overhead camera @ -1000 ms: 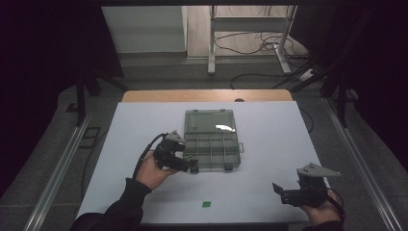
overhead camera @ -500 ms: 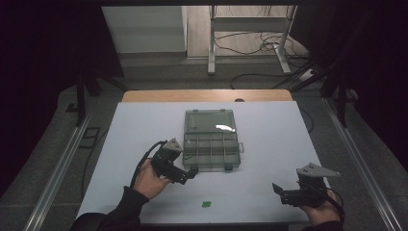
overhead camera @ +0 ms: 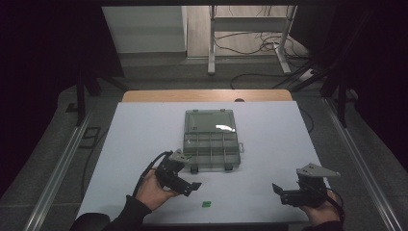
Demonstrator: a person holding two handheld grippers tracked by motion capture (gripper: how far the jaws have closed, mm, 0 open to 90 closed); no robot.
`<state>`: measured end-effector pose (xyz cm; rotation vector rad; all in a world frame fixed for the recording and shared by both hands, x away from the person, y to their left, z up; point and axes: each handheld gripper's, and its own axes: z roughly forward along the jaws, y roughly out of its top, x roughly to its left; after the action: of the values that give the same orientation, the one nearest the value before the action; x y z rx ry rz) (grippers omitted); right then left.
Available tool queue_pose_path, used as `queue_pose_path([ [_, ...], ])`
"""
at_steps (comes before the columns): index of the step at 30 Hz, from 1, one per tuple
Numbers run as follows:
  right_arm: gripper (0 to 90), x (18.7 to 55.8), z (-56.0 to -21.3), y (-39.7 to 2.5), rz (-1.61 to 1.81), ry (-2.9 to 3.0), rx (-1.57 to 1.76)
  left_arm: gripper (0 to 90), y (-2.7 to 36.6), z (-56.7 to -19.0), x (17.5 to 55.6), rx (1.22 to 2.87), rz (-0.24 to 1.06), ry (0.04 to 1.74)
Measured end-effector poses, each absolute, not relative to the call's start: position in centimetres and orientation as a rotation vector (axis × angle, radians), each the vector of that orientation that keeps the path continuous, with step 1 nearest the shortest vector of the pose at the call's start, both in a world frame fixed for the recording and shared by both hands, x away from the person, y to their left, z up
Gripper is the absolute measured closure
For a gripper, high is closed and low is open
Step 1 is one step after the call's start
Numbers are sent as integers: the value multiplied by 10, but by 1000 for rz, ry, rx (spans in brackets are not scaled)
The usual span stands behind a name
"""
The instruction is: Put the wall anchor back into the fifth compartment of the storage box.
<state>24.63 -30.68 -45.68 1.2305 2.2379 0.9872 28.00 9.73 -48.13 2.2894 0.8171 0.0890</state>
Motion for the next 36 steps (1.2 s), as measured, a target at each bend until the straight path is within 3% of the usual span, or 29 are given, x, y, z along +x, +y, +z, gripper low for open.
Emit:
queue_pose_path([
  [6, 0, 247, -457, -307, 987, 2237, 1234, 176, 84, -490, 270, 2340, 73, 748],
  [15, 0, 247, -457, -307, 984, 2242, 1233, 506, 62, -505, 260, 2418, -1, 671],
  [22, 0, 247, -457, -307, 983, 2244, 1232, 684, 55, -509, 259, 2488, -40, 596],
  [36, 0, 247, -457, -307, 982, 2245, 1230, 785, 47, -518, 255, 2522, -52, 565],
])
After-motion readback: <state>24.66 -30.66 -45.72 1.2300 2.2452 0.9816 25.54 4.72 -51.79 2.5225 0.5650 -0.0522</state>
